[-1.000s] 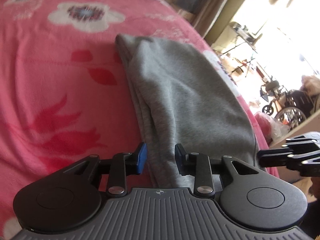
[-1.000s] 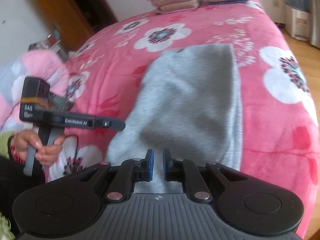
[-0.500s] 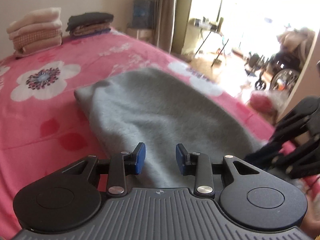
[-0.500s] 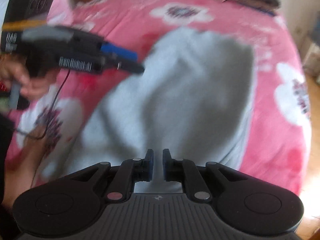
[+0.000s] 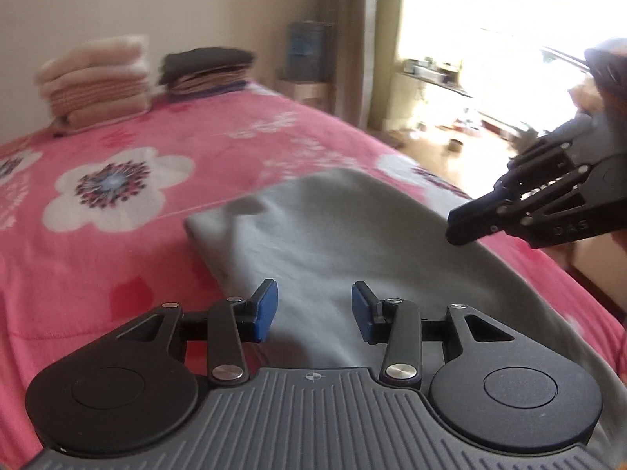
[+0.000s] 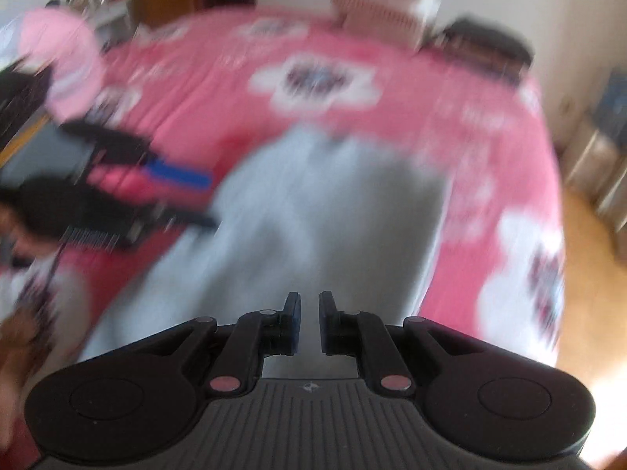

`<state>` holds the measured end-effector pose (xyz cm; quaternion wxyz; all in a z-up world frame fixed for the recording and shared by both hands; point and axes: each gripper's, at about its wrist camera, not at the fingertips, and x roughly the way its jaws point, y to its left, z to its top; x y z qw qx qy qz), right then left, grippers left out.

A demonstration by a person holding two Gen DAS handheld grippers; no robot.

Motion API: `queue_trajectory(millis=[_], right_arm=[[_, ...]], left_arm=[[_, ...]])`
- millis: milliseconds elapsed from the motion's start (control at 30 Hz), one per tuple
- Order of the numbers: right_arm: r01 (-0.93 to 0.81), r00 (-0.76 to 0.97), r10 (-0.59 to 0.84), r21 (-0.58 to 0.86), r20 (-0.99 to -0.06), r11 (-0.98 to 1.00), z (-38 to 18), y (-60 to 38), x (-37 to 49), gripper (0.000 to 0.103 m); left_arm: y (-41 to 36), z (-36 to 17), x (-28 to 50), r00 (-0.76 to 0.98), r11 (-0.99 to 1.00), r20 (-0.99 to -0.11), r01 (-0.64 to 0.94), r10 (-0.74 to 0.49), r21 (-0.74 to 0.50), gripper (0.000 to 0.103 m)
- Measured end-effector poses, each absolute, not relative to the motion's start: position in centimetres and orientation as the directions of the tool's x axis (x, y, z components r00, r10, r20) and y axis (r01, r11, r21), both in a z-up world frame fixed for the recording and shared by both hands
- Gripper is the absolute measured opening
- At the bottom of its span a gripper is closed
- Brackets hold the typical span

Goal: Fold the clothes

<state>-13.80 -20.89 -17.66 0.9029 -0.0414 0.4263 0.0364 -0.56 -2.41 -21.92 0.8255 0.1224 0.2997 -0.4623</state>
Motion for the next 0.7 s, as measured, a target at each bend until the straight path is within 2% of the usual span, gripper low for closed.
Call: queue_trajectory(millis=[100, 200, 400, 500, 633, 700], right_arm=[[-0.043, 0.634, -0.015, -0.055, -0.773, 0.998, -20.3, -23.0, -10.9, 0.010], [-0.059, 0.541, 0.004, -0.033, -0.841, 0.998, -23.9, -24.6, -9.1, 0.008], [-0.115, 0.619, 0.117, 0.057, -0.776, 0.992, -19.7, -24.4, -5.1, 0.010], [-0.183, 0.640, 0.183, 0.084, -0.747, 0.980, -18.4, -23.4, -2.4, 0.010], [-0.261, 0.607, 0.234, 0.087, -0.760, 0.961, -20.8, -21.2, 3.4, 0.010], [-0.230, 0.574, 0.238, 0.125, -0.784, 0.965, -23.2, -21.1, 6.2, 0.009]], left_arm=[[-3.4, -24.7, 1.5, 0.383, 0.618, -0.695, 0.778, -0.608, -0.112, 0.042], [-2.8, -25.4, 1.2, 0.392, 0.629, -0.684, 0.767, -0.615, -0.125, 0.043], [-2.9, -25.3, 0.5, 0.414, 0.641, -0.685, 0.761, -0.599, -0.100, 0.043], [-3.2, -25.4, -0.4, 0.457, 0.649, -0.676, 0.760, -0.579, -0.042, 0.043], [-3.7, -25.6, -1.7, 0.513, 0.653, -0.656, 0.756, -0.554, 0.040, 0.043], [-3.7, -25.6, -2.3, 0.534, 0.655, -0.645, 0.752, -0.546, 0.069, 0.043]])
